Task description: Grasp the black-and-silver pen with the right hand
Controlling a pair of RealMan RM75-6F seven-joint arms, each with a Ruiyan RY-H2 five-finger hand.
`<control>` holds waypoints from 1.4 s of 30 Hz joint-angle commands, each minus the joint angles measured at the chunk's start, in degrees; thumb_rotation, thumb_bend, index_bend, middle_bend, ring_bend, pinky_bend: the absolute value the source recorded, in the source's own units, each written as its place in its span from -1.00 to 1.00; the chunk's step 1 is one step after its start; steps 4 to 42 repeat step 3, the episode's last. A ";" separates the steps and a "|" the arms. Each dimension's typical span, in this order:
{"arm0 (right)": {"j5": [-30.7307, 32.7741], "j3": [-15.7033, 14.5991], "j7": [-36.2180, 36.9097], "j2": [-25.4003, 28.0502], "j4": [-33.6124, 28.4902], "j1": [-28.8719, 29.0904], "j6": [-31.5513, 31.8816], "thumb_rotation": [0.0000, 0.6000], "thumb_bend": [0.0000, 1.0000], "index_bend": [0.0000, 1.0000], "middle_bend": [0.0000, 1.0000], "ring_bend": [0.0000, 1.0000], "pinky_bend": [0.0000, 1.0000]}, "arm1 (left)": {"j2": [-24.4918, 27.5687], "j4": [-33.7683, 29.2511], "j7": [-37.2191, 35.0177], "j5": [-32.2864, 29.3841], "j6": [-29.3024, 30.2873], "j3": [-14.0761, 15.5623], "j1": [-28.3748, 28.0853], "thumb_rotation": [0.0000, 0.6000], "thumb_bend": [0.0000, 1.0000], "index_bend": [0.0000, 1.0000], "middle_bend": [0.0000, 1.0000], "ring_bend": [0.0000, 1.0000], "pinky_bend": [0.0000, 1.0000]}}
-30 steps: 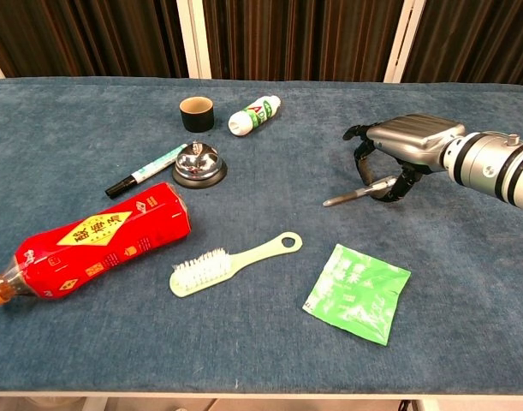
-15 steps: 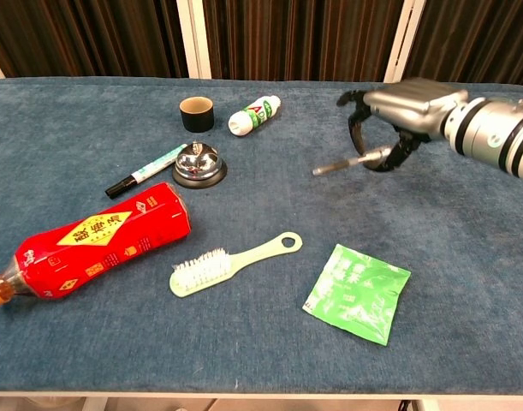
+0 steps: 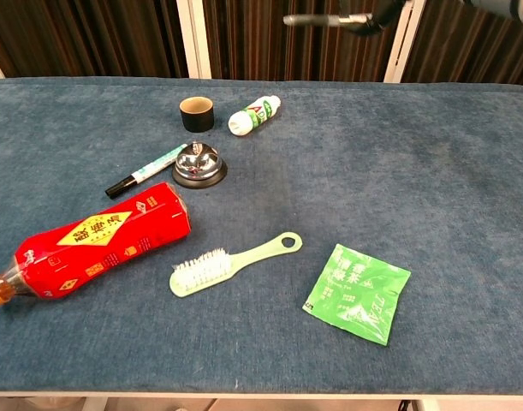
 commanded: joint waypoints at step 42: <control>8.48 4.73 -2.73 1.38 -1.31 5.03 -0.28 1.00 0.24 0.34 -0.74 -0.61 -0.61 | 0.05 -0.09 -0.44 -0.18 0.08 -0.10 0.12 1.00 -0.31 -0.85 -1.00 -0.87 -0.74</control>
